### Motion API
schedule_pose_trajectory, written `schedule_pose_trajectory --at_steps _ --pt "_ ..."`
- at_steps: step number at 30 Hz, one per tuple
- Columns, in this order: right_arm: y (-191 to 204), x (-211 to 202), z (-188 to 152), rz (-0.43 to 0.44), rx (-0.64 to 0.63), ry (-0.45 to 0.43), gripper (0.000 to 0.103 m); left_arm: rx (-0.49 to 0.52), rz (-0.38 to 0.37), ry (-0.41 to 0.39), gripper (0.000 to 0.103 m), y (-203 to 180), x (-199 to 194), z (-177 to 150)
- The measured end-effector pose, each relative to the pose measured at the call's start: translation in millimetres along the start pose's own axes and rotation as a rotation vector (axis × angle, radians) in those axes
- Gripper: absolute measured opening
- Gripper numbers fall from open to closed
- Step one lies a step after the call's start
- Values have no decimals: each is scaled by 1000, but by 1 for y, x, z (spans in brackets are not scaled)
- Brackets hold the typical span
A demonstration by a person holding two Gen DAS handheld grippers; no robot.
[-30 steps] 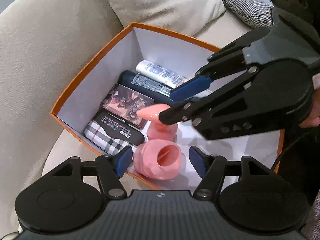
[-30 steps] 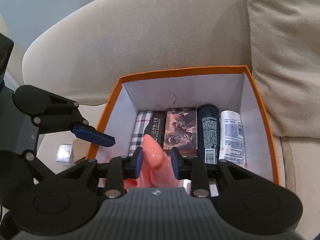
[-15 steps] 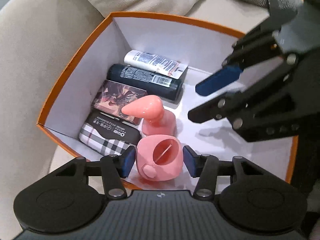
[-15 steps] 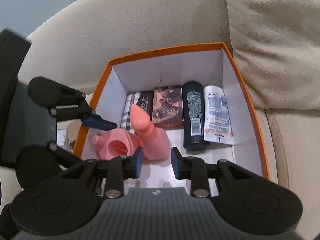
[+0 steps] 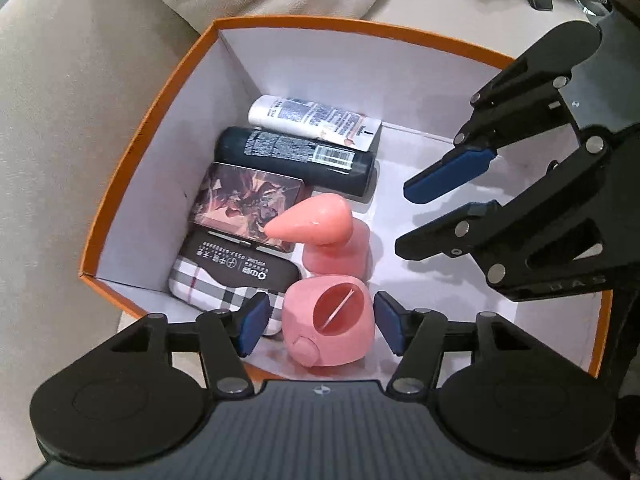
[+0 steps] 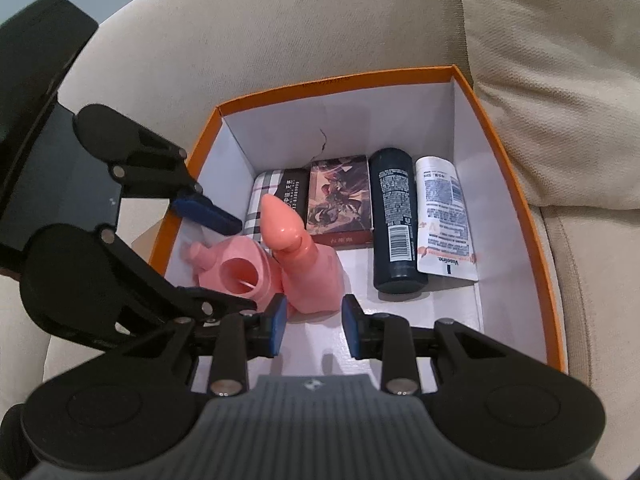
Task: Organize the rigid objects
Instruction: 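Withdraw both grippers from the box back toward the pile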
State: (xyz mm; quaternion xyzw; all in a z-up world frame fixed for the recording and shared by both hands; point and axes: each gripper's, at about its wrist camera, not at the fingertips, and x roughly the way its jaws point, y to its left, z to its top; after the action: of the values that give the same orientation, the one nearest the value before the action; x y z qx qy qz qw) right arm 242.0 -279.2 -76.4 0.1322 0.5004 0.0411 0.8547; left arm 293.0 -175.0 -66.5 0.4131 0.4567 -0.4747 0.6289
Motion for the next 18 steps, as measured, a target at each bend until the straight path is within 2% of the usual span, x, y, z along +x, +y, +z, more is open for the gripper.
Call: schedule_pose_trajectory --at_steps 5,11,15,18 --pt "5 -3 1 -3 -13 -1 32 -92 -11 -97 75 9 -30 -10" --pt "17 -19 1 -11 -36 -27 32 -308 -10 -265 75 20 -87 -38" --pt "32 -36 -1 3 -61 -57 33 -450 35 -325 73 20 -120 -66" --pt "51 -51 -4 28 -107 -88 35 -552 48 -340 73 15 -137 -94"
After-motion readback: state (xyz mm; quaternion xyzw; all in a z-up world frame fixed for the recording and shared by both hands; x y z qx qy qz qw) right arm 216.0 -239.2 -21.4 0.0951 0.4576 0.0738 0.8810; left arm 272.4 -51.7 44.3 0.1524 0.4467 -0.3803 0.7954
